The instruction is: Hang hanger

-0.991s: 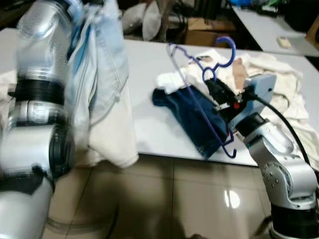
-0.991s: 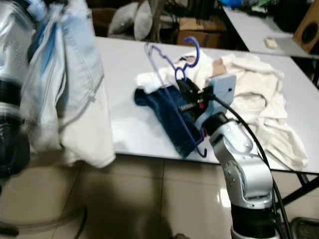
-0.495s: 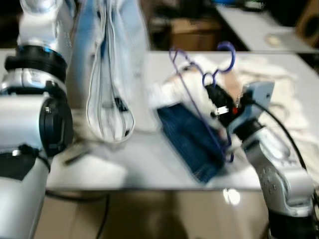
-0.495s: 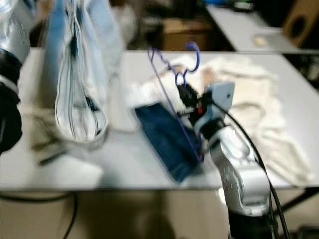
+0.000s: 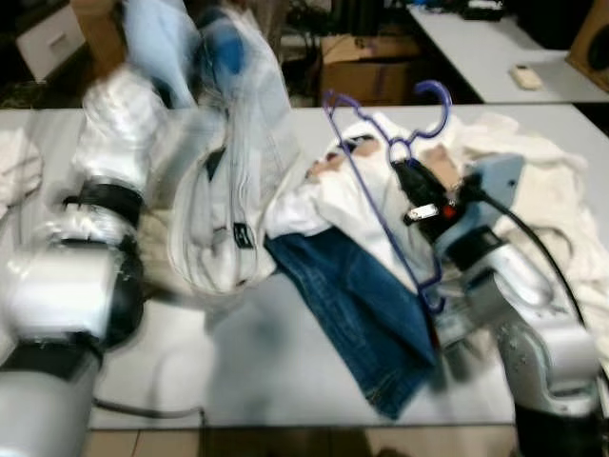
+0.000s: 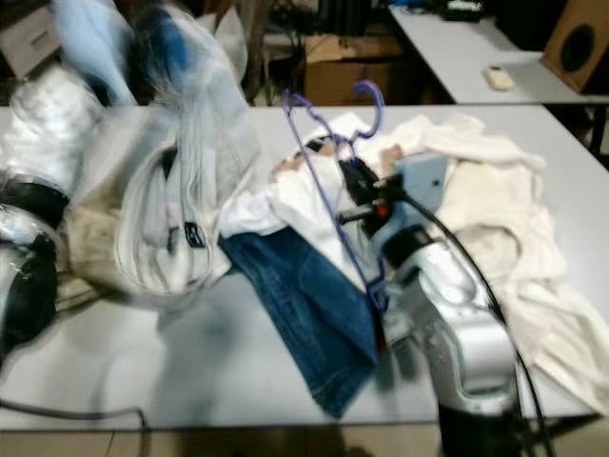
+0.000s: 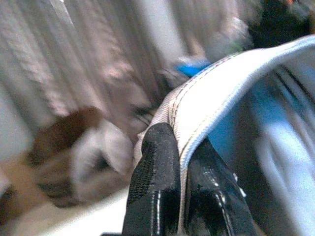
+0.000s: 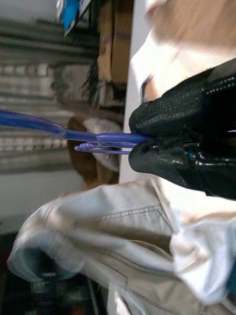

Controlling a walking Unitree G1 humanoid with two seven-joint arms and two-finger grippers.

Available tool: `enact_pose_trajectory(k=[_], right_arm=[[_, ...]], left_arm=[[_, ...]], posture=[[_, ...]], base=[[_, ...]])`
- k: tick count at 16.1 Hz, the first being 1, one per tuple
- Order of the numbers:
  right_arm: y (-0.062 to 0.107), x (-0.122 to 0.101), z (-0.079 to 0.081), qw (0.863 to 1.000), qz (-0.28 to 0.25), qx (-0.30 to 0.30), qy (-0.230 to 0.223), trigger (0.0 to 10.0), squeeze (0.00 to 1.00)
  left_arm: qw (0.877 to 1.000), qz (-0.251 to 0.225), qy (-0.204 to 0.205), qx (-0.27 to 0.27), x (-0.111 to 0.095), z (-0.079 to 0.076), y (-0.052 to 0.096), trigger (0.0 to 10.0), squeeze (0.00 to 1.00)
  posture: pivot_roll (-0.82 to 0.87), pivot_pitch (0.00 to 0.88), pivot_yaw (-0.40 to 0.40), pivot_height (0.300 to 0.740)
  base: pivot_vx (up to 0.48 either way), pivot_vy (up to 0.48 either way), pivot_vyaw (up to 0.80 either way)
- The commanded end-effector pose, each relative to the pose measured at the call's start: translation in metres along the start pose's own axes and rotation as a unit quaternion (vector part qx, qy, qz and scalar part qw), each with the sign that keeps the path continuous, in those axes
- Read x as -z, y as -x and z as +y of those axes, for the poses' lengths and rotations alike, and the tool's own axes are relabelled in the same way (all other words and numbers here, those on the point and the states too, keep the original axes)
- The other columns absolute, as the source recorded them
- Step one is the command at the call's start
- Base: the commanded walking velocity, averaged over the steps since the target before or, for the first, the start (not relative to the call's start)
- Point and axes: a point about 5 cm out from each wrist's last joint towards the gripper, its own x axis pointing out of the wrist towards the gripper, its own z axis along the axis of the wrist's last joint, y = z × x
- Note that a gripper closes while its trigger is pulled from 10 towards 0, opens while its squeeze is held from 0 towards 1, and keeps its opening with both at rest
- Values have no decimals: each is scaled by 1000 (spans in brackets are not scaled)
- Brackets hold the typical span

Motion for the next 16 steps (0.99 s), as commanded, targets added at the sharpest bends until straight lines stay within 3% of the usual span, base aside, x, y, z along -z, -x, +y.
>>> enact_pose_trajectory(k=[1, 2, 3, 5, 6, 7, 8, 11, 12, 14, 15, 16], right_arm=[[0, -2, 2, 1000, -3, -2, -1, 10000, 0], [0, -2, 2, 1000, -3, -3, -1, 10000, 0], [-1, -2, 3, 1000, -4, -6, -1, 10000, 0], [-2, -2, 5, 1000, -4, -13, -1, 10000, 0], [-3, -1, 5, 1000, -4, -15, -2, 10000, 0], [-3, -1, 5, 1000, -3, -16, -2, 10000, 0], [-3, 0, 5, 1000, -3, -17, -2, 10000, 0], [-4, -1, 5, 1000, -7, -17, -1, 10000, 0], [-4, -2, 4, 1000, -9, -16, -1, 10000, 0], [-4, -2, 1, 1000, -11, -14, 0, 10000, 0], [-7, -6, -11, 999, -27, 34, -10, 10000, 0], [-10, -12, -20, 997, -43, 54, -23, 10000, 0]], left_arm=[[999, 28, -2, 34, 18, -4, 13, 10000, 0], [997, 37, 2, 61, 27, -12, 23, 10000, 0], [992, 48, 1, 120, 36, -30, 44, 10000, 0], [958, 121, -82, 246, 59, -60, 94, 10000, 0], [944, 156, -111, 269, 69, -63, 111, 10000, 0], [946, 177, -90, 256, 74, -62, 121, 10000, 447], [955, 174, -61, 232, 69, -62, 129, 10000, 1000], [958, 155, -26, 242, 47, -64, 146, 10000, 1000], [948, 147, -18, 281, 36, -65, 159, 10000, 1000], [939, 170, -21, 298, 34, -61, 170, 10000, 1000], [935, 199, -25, 291, 34, -48, 182, 10000, 1000], [947, 175, 10, 268, 23, -37, 188, 10000, 1000]], posture=[[-55, 0, 37, 740], [-53, 0, 35, 740], [-51, 0, 33, 740], [-42, 0, 29, 740], [-40, 0, 30, 740], [-34, 0, 27, 740], [-33, 0, 28, 740], [-32, 0, 35, 740], [-27, 0, 35, 740], [-18, 0, 30, 740], [-15, 0, 31, 740], [-7, 0, 31, 740]], base=[[0, 0, 0], [0, 0, 0], [0, 0, 0], [0, 0, 0], [0, 0, 0], [0, 0, 0], [0, 0, 0], [0, 0, 0], [0, 0, 0], [0, 0, 0], [0, 0, 0], [0, 0, 0]])
